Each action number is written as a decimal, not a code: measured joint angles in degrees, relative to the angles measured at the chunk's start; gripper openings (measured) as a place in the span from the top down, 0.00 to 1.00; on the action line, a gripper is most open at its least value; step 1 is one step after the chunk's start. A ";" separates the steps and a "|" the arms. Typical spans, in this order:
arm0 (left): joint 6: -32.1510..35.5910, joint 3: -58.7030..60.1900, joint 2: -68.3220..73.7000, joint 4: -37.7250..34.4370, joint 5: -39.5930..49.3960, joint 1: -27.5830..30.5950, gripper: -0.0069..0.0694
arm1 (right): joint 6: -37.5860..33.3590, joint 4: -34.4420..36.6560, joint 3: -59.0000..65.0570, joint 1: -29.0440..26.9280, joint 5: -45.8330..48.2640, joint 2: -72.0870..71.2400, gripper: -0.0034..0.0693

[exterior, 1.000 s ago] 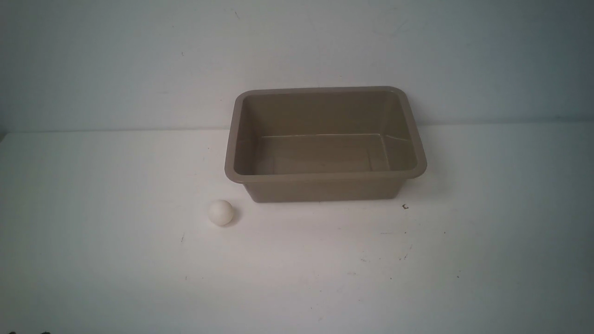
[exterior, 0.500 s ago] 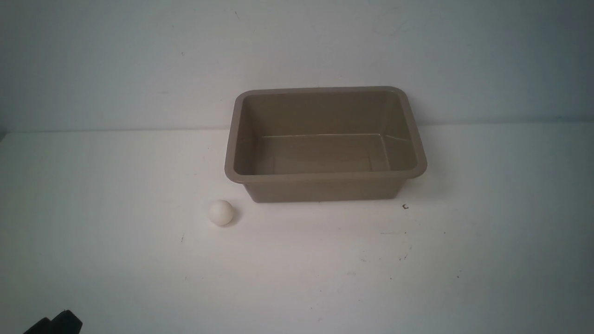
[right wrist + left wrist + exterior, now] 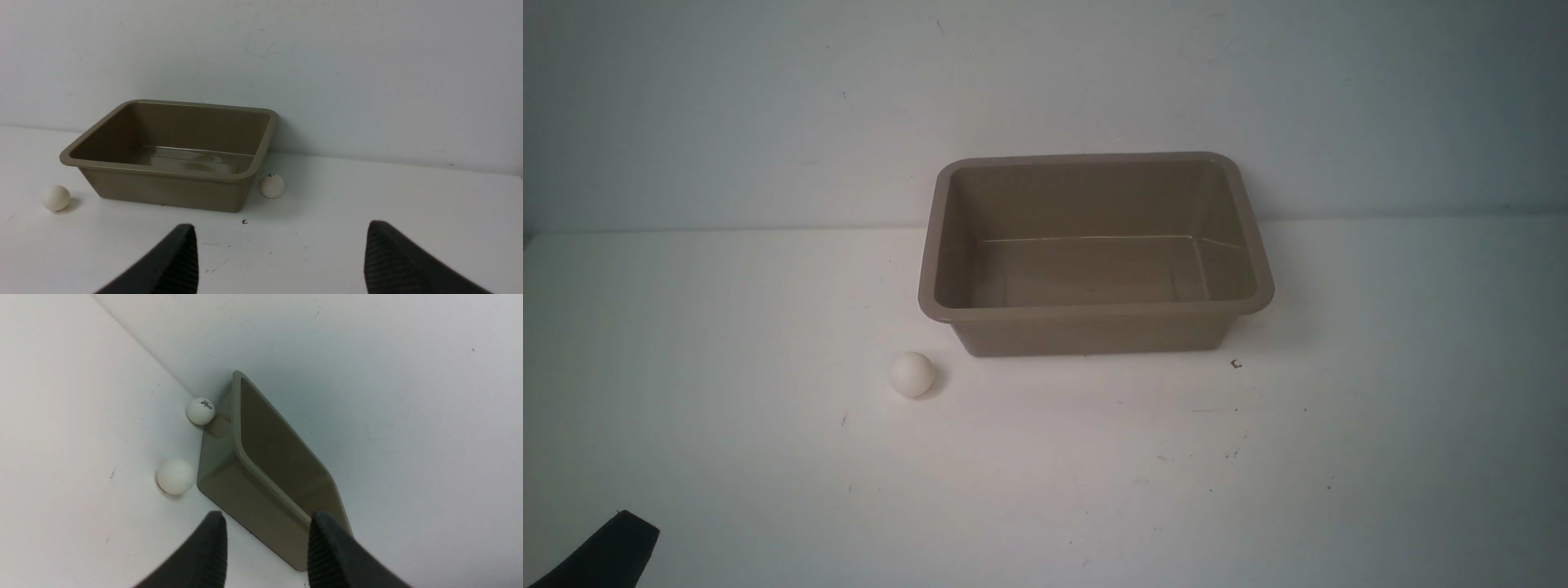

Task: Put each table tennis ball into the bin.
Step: Use the left arm to clamp the table tennis ball closest to it

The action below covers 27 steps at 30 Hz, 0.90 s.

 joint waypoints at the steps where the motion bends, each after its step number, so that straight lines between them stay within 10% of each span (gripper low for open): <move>1: 0.05 0.00 0.00 -0.16 0.00 0.00 0.57 | -0.20 0.00 0.00 0.00 -0.17 0.00 0.27; 9: 3.08 0.00 0.00 -2.46 2.08 0.00 0.56 | -0.28 0.00 0.00 0.00 -1.08 0.00 0.27; 19: 32.28 -4.65 0.00 -7.51 12.89 0.00 0.36 | -0.33 0.54 0.00 0.00 -1.08 0.00 0.27; 27: 35.66 -13.22 7.88 4.29 17.24 0.00 0.34 | -0.47 0.71 0.00 0.00 -1.14 0.00 0.27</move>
